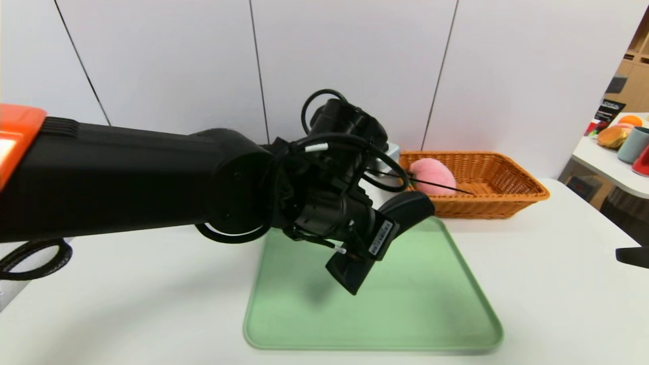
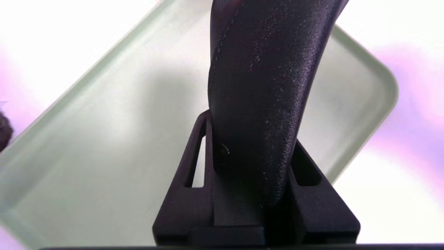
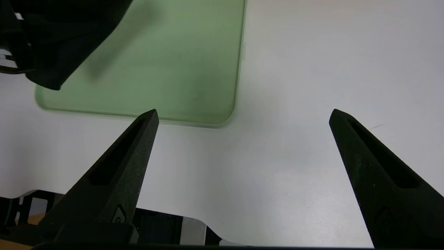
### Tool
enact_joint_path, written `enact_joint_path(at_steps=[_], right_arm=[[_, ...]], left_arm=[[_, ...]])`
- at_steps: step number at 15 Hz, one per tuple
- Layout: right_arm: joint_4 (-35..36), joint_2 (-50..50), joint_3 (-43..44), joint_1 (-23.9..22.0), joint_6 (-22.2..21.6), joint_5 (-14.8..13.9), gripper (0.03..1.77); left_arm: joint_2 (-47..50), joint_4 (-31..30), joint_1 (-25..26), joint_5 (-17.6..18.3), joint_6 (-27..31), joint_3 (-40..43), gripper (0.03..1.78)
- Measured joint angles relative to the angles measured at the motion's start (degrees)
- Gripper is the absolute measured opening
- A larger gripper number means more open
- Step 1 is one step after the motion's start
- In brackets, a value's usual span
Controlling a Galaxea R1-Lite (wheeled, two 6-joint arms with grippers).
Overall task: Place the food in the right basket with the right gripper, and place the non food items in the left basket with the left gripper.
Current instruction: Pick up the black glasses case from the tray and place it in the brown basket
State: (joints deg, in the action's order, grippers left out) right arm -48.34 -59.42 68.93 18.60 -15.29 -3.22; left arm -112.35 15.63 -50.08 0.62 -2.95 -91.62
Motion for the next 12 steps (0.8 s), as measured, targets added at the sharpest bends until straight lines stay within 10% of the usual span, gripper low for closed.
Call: enact_joint_path(at_steps=[6, 12], right_arm=[[0.0, 0.1, -0.7, 0.0, -0.2, -0.2, 1.70], [0.0, 0.1, -0.7, 0.0, -0.3, -0.2, 1.70]], left_arm=[[5.5, 0.2, 1.4, -3.0, -0.3, -2.1, 0.51], [7.0, 0.1, 14.4, -3.3, -0.2, -7.6, 0.49]])
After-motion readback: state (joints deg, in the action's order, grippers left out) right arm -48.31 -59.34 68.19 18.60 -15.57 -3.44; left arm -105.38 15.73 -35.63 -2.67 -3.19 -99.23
